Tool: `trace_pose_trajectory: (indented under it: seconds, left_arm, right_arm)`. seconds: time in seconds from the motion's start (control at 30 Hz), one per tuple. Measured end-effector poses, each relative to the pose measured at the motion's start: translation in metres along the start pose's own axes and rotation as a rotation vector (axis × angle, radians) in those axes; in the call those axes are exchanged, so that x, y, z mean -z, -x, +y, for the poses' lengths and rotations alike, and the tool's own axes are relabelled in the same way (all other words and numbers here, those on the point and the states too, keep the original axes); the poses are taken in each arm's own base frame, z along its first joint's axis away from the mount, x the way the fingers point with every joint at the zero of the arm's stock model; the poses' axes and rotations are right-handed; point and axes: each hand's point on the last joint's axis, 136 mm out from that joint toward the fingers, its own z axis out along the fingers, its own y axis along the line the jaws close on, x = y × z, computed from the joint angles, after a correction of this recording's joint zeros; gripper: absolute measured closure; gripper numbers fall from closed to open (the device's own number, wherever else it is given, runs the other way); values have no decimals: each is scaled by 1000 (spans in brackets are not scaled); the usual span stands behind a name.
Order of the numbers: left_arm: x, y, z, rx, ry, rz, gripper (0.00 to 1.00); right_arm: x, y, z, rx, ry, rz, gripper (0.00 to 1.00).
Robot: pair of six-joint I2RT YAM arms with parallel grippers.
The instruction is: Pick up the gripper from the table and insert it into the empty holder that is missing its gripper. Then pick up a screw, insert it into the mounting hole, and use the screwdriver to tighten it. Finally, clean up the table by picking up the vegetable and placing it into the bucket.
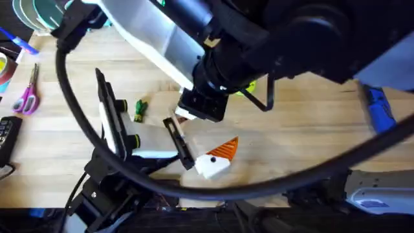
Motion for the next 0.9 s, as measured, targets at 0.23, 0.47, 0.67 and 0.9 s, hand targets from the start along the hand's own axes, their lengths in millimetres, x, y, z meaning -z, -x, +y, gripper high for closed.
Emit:
trace_pose_trajectory:
  seconds: [0.23, 0.47, 0.67, 0.9]
  left_arm:
    - [0, 0, 0, -1, -1, 0, 8]
    - [0, 0, 0, -1, -1, 0, 9]
    - [0, 0, -1, -1, -4, 0, 8]
    - [0, 0, -1, -1, -8, 0, 8]
  right_arm:
    - [0, -1, -4, 0, -25, 7, 995]
    - [0, -3, -3, -1, -20, 13, 995]
    - [0, -5, -1, -2, -6, 21, 995]
    - [-8, -6, -1, -4, 1, 37, 995]
